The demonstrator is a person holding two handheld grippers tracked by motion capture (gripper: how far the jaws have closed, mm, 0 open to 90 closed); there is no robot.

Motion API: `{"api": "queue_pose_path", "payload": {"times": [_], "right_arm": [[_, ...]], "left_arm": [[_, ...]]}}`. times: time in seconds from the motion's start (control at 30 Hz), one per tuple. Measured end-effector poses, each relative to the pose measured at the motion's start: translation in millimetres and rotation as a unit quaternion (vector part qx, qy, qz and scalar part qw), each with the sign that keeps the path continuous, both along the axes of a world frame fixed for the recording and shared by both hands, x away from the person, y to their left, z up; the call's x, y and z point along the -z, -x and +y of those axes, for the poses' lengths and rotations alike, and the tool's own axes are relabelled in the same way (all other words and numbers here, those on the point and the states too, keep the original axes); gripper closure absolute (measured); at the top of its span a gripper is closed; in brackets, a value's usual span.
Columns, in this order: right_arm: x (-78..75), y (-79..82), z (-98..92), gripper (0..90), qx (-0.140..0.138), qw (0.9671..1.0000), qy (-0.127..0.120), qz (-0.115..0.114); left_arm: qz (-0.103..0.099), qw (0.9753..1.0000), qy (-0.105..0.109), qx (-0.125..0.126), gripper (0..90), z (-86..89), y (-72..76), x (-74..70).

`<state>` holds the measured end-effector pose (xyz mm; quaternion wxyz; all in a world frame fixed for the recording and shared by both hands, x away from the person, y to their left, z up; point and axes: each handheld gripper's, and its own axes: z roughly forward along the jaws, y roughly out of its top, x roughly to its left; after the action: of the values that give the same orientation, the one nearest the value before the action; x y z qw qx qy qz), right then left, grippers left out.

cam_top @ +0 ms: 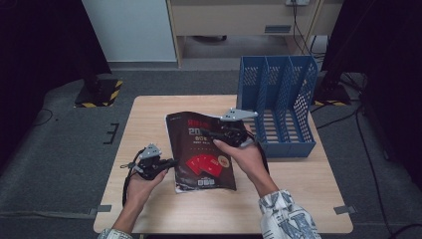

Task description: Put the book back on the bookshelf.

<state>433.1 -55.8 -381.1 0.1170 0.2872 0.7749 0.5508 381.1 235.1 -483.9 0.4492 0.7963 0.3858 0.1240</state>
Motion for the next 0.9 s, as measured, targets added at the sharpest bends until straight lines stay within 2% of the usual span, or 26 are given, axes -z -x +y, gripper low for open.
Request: {"api": "queue_pose_path", "payload": {"times": [0.2, 0.33, 0.9], "right_arm": [[-8.0, -3.0, 2.8, 66.9, -0.009, 0.9999, -0.003, -0.005], [-13.2, -8.3, 4.7, 69.2, -0.013, 0.9999, 0.01, 0.0], [-15.8, -16.1, 5.5, 73.6, -0.009, 0.9998, 0.009, 0.014]], "left_arm": [[0.0, 1.0, 0.0, 0.004, 87.6, 0.4, -0.3, -0.7], [0.001, 1.0, 0.001, 0.004, 87.6, 0.7, -1.0, -0.4], [-0.009, 0.9999, 0.004, 0.005, 87.6, -0.7, 0.7, -3.2]]}}
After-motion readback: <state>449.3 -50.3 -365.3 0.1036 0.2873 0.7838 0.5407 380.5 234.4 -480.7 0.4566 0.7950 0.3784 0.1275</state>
